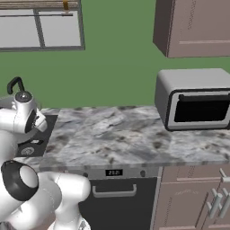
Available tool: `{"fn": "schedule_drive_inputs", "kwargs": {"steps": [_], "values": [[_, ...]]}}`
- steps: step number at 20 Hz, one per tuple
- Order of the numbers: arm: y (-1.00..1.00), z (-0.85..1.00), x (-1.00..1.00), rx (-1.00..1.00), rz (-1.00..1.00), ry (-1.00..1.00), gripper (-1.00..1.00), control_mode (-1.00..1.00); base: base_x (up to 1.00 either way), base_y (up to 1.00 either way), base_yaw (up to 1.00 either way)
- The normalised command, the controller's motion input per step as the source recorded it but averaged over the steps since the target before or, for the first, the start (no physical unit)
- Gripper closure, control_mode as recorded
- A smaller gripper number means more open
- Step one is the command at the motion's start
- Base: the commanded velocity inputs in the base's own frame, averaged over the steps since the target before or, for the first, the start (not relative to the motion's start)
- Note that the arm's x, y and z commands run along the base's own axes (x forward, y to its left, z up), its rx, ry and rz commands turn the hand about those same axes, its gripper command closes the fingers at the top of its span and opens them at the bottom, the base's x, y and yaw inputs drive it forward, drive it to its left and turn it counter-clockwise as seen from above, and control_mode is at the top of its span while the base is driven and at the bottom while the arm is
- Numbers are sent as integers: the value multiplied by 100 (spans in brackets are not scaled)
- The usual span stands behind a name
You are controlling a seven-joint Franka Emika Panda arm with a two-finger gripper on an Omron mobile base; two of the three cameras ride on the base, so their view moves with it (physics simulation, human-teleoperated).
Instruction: Move the pot and pan from the stove into the sink.
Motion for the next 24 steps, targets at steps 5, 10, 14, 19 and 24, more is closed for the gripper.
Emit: {"fn": "schedule_drive_inputs", "kwargs": {"steps": [5,10,14,19,24], "values": [[39,-32,32,-6,0,2,100,-100,0,0,0],[38,-32,33,-6,0,3,100,-100,0,0,0],[34,-30,36,-4,0,1,100,-100,0,0,0],[33,-31,35,-3,0,0,100,-100,0,0,0],[32,-27,29,-1,0,0,100,-100,0,0,0]]}}
